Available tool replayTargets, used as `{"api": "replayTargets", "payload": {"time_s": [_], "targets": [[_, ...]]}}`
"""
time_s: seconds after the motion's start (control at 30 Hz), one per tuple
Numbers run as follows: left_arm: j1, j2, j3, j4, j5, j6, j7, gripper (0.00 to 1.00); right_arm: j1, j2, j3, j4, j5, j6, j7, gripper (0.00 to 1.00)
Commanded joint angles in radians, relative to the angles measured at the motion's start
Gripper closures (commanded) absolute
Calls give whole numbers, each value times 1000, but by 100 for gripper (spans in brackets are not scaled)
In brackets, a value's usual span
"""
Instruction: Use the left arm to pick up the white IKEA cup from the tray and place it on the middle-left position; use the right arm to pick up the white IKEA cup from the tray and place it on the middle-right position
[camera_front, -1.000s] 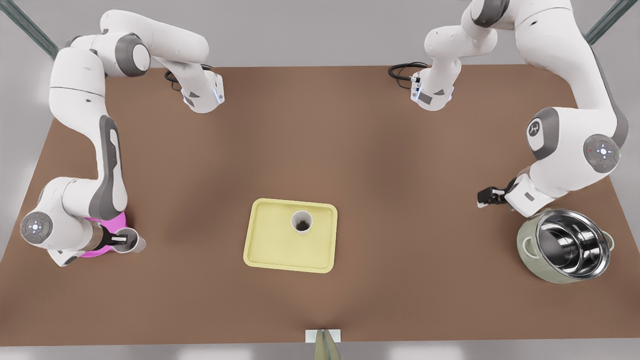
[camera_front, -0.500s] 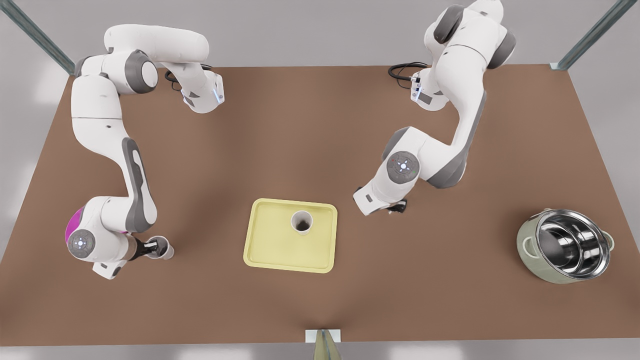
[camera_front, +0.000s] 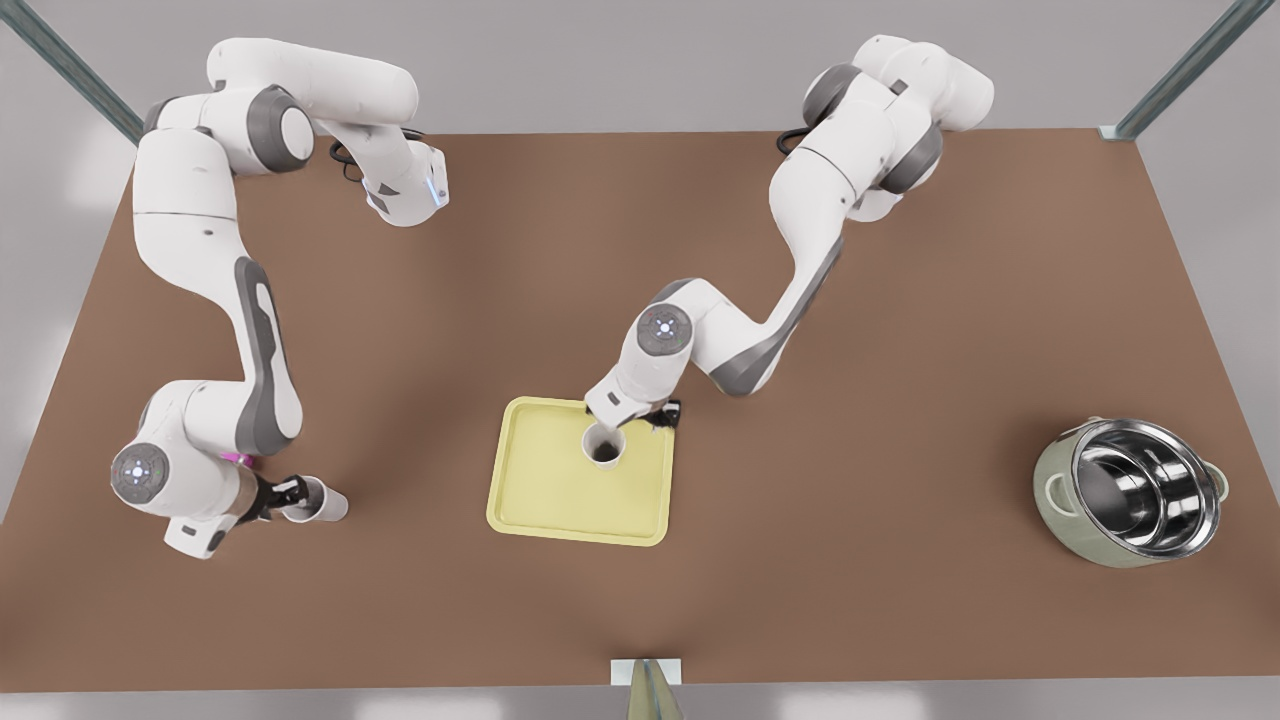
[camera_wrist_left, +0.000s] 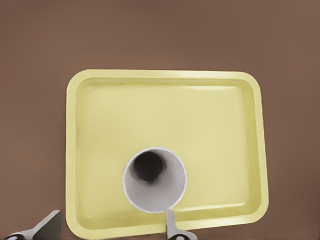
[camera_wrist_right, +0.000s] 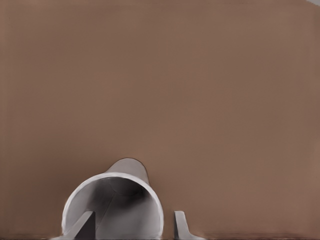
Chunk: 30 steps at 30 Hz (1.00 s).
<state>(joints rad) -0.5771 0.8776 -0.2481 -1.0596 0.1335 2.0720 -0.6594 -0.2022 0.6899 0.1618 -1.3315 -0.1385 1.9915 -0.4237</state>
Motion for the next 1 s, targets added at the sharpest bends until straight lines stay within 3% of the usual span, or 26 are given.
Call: {"api": "replayTargets", "payload": {"time_s": [0.0,0.03,0.07,0.1,0.2,0.27,0.43,0.5,0.97], "targets": [[-6,8,0,0,6,28,-324,0,1,-88,4,2,0,-175,-44,29],[-6,27,7,1,26,57,-316,0,3,-139,8,0,-6,-250,-6,26],[-4,40,18,4,28,88,-307,0,7,-200,13,-6,0,-348,98,9],[-4,40,24,4,26,88,-279,0,14,-277,19,-6,0,-431,149,0],[-15,64,30,3,48,89,-282,0,17,-515,44,-139,69,-527,302,0],[-24,64,30,0,49,89,-287,0,14,-596,44,-241,125,-507,332,0],[-24,83,46,-2,71,117,-249,0,40,-590,41,-218,96,-477,381,0],[-24,101,53,-2,72,141,-249,0,216,-599,-156,-221,105,-428,375,0],[-33,155,61,0,72,238,-256,3,221,-593,-159,-225,106,-424,378,0]]}}
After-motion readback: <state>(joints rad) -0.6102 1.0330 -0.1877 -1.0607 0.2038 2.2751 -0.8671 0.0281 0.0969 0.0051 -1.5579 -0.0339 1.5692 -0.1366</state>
